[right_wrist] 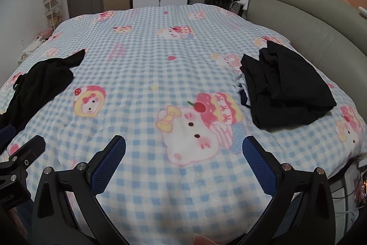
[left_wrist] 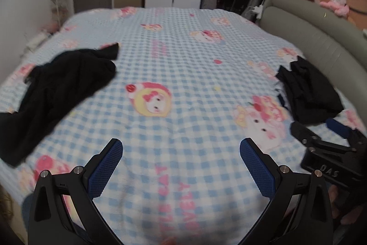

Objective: Fold clothes
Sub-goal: 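Move both grippers toward the black fleece jacket on the bed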

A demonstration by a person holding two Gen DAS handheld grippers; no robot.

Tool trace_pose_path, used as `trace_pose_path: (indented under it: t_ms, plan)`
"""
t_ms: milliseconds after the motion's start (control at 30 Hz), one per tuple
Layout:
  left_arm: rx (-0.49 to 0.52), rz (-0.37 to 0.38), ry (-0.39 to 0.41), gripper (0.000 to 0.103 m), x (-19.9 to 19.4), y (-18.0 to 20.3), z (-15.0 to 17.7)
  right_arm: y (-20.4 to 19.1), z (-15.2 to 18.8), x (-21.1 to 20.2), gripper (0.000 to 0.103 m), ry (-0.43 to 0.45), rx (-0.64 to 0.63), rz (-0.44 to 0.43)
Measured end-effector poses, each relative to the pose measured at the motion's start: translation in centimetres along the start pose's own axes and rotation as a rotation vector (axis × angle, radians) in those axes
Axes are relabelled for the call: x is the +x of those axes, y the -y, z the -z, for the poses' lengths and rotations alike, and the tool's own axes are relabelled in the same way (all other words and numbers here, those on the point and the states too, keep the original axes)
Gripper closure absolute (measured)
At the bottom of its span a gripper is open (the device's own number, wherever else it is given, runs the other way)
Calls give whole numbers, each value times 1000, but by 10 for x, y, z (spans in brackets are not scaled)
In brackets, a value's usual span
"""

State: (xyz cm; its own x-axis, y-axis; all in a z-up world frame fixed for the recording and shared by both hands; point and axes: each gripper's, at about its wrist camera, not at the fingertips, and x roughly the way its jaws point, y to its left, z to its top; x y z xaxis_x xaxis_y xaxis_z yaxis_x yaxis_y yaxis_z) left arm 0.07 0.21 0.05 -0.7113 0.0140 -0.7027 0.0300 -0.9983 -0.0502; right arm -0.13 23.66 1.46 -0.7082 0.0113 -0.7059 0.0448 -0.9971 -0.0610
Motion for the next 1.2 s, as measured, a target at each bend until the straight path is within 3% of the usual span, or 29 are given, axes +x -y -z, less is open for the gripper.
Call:
trace_pose_path:
  t_ms: [133, 333, 433, 633, 833, 1000, 1200]
  plan:
    - [31, -59, 26, 0, -7, 17, 2, -7, 0, 10, 0, -16, -22, -50]
    - [-62, 39, 46, 0, -30, 28, 11, -17, 1, 24, 0, -40, -55, -124]
    - [-113, 88, 7, 0, -19, -7, -3, -22, 1, 31, 0, -53, -71, -161]
    - [-217, 8, 2, 0, -8, -71, -4, -46, -2, 37, 0, -51, -132, -232]
    - [-367, -166, -16, 0, -6, -176, 1, -99, -23, 36, 0, -40, -195, -305]
    - [-557, -260, 3, 0, -20, -261, 25, -170, -37, 38, 0, -42, -286, -377]
    - [-735, -278, -8, 0, -3, -335, 38, -289, -49, 67, 0, -107, -390, -500]
